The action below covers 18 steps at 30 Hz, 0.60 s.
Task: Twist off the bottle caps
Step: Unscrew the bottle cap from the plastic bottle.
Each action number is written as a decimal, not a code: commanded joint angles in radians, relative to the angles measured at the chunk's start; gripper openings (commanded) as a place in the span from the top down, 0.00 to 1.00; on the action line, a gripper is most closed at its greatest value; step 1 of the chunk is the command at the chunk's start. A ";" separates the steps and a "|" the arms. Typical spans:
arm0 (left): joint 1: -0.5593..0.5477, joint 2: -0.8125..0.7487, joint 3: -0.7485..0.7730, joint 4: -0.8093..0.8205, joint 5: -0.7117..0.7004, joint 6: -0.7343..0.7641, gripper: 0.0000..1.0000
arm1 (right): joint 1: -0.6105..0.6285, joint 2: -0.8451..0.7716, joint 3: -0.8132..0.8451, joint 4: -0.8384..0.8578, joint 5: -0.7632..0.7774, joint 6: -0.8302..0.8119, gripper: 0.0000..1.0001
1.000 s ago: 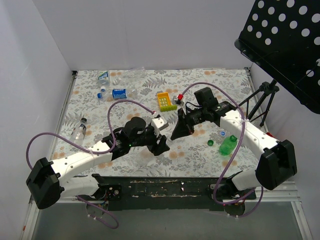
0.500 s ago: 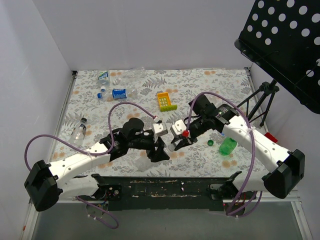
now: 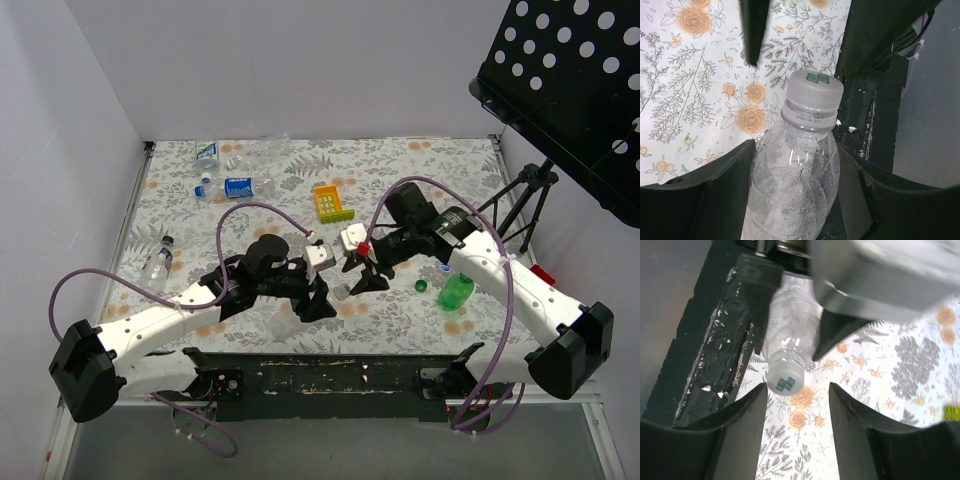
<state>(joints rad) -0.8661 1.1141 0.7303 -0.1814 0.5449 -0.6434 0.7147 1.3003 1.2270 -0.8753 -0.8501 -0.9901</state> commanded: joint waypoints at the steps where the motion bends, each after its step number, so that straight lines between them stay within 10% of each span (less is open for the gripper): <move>1: -0.002 -0.065 0.000 -0.032 -0.054 0.019 1.00 | -0.050 -0.055 0.025 0.081 0.022 0.203 0.38; 18: -0.004 -0.102 -0.009 0.010 -0.129 -0.004 1.00 | -0.141 -0.004 0.082 0.007 -0.113 0.382 0.33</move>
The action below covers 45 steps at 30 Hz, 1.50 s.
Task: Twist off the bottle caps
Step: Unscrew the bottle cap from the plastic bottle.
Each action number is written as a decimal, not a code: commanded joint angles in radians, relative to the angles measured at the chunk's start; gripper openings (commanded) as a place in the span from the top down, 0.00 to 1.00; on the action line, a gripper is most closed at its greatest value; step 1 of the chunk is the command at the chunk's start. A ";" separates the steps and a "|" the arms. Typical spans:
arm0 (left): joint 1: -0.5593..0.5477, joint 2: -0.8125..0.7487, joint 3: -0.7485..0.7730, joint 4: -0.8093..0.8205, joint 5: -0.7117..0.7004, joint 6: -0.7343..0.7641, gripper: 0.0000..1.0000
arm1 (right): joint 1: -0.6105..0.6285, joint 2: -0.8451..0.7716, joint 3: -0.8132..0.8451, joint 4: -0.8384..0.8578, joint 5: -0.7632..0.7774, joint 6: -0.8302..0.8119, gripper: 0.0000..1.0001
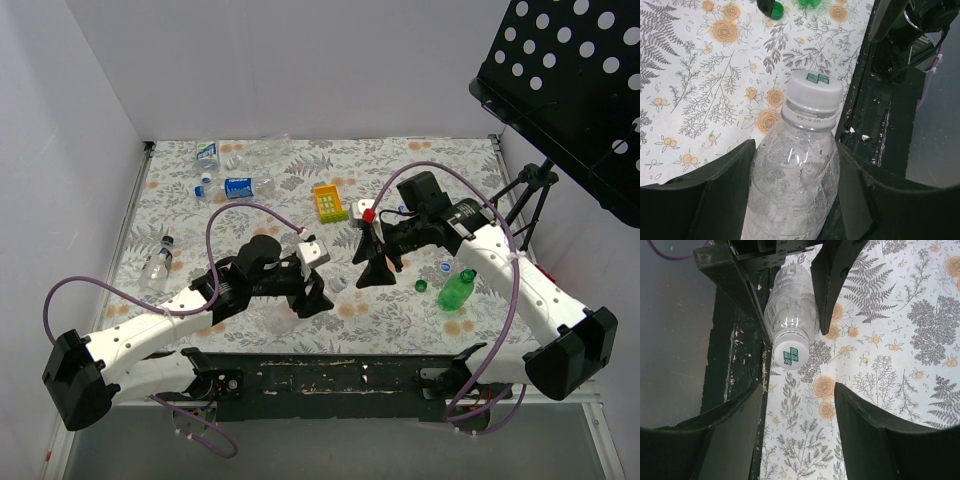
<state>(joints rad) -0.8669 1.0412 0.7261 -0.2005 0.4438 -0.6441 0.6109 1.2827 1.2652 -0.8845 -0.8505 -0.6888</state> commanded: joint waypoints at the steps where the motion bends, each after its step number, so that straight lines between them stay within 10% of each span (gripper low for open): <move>1: -0.004 -0.030 -0.005 0.029 -0.031 -0.005 1.00 | -0.045 0.023 0.036 0.031 -0.130 0.113 0.33; 26: -0.004 -0.015 -0.007 0.075 -0.120 -0.011 1.00 | -0.099 0.098 0.028 0.298 -0.108 0.711 0.32; 45: -0.004 0.026 0.018 0.085 -0.148 -0.042 1.00 | -0.034 0.168 0.075 0.256 -0.019 0.707 0.27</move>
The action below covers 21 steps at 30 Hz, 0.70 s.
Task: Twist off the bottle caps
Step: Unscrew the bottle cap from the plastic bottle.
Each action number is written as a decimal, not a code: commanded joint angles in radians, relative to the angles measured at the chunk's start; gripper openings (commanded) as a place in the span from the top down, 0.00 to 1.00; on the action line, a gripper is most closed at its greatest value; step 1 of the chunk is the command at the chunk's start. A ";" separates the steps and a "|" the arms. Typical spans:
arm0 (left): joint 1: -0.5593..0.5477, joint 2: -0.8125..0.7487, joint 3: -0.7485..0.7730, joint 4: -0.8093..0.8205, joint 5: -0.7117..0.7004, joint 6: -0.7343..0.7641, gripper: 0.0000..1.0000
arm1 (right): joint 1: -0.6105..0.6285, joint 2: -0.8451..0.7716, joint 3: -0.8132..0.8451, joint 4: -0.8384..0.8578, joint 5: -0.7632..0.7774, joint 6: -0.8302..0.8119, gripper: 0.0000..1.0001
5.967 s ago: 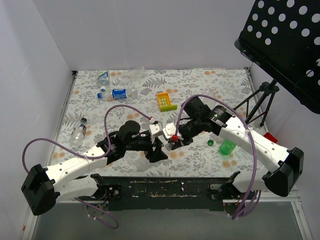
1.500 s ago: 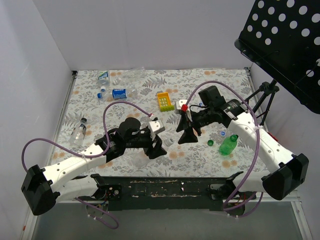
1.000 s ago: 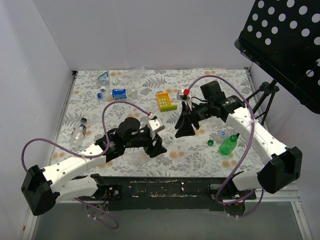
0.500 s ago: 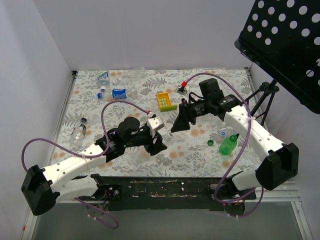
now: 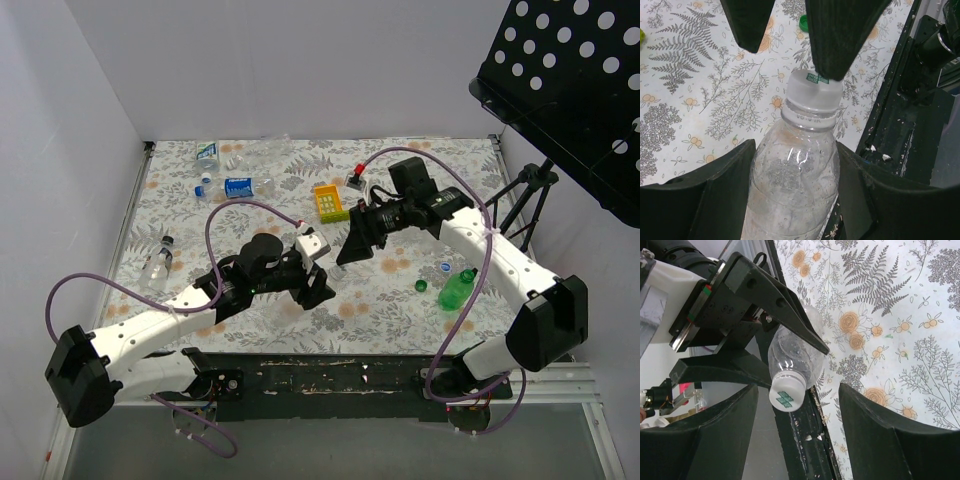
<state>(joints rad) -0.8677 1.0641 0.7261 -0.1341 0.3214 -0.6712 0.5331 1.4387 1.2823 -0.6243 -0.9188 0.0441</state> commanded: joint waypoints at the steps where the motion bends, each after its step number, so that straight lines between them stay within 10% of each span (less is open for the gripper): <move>1: -0.004 0.002 0.019 0.021 -0.030 -0.019 1.00 | 0.054 0.014 0.060 -0.017 0.063 -0.035 0.27; 9: -0.004 0.013 0.024 0.010 -0.067 -0.022 1.00 | 0.108 0.017 0.065 -0.064 0.156 -0.102 0.41; 17: -0.004 0.008 0.022 0.005 -0.078 -0.025 1.00 | 0.122 0.031 0.094 -0.097 0.112 -0.179 0.97; 21: -0.004 -0.007 0.015 -0.031 -0.042 0.022 1.00 | 0.126 0.035 0.123 -0.162 0.005 -0.384 0.99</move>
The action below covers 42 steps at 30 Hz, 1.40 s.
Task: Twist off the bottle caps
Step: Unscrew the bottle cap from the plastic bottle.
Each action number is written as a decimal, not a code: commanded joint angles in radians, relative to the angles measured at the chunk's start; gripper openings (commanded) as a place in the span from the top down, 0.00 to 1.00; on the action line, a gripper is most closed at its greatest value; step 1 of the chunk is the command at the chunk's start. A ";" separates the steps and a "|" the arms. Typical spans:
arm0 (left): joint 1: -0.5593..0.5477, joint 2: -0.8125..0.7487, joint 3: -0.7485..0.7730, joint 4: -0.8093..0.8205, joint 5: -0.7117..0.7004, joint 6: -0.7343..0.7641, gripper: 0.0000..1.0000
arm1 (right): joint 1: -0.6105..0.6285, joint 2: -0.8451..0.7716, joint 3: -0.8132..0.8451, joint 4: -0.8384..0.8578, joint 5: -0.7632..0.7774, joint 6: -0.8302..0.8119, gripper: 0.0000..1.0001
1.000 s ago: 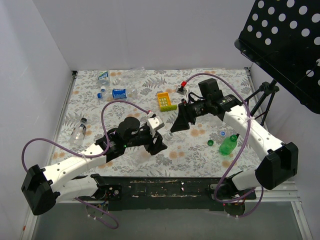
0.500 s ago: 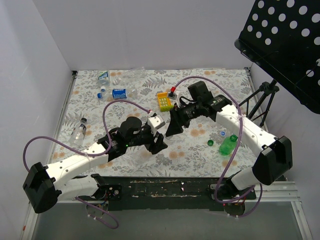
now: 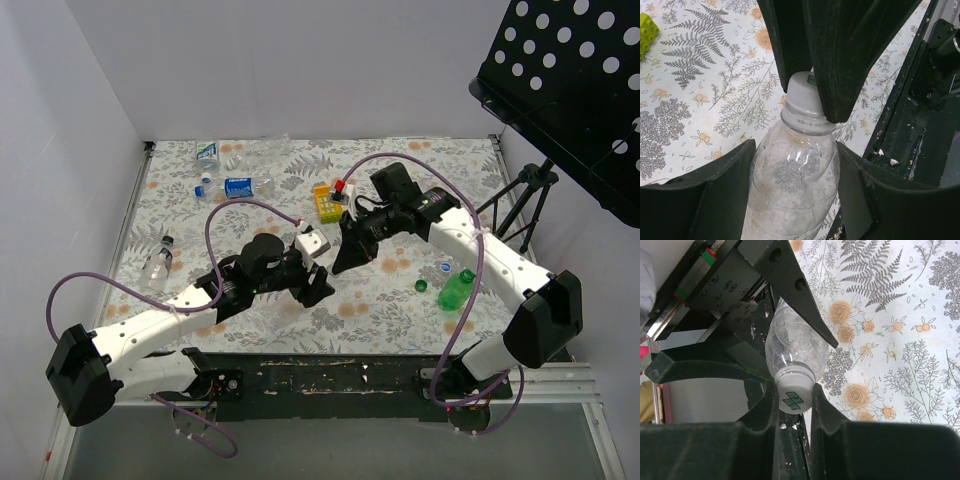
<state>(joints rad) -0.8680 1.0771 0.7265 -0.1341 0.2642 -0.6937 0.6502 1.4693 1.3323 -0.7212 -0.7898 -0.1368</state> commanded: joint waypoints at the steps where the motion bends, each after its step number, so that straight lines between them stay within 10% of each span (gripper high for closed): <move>1: -0.003 -0.026 0.008 -0.048 0.030 0.071 1.00 | 0.012 0.006 0.086 -0.111 -0.162 -0.307 0.99; 6: -0.005 -0.094 -0.024 -0.088 0.139 0.177 1.00 | 0.061 0.016 0.145 -0.348 -0.166 -0.881 0.99; 10: -0.002 -0.126 -0.036 -0.099 0.179 0.212 1.00 | 0.104 -0.070 0.027 -0.224 -0.062 -1.150 0.99; 22: -0.002 -0.149 -0.059 -0.085 0.124 0.158 1.00 | 0.115 -0.125 -0.047 -0.034 -0.094 -0.835 0.98; 31: -0.003 -0.146 -0.067 -0.082 0.110 0.122 1.00 | 0.060 -0.175 -0.082 0.009 -0.109 -0.539 0.44; 42: -0.003 -0.138 -0.052 -0.068 0.093 0.092 1.00 | -0.017 -0.191 -0.018 -0.084 -0.111 -0.481 0.32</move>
<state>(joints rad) -0.8673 0.9520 0.6647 -0.2127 0.3729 -0.5861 0.6468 1.3148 1.2655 -0.7757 -0.8936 -0.6594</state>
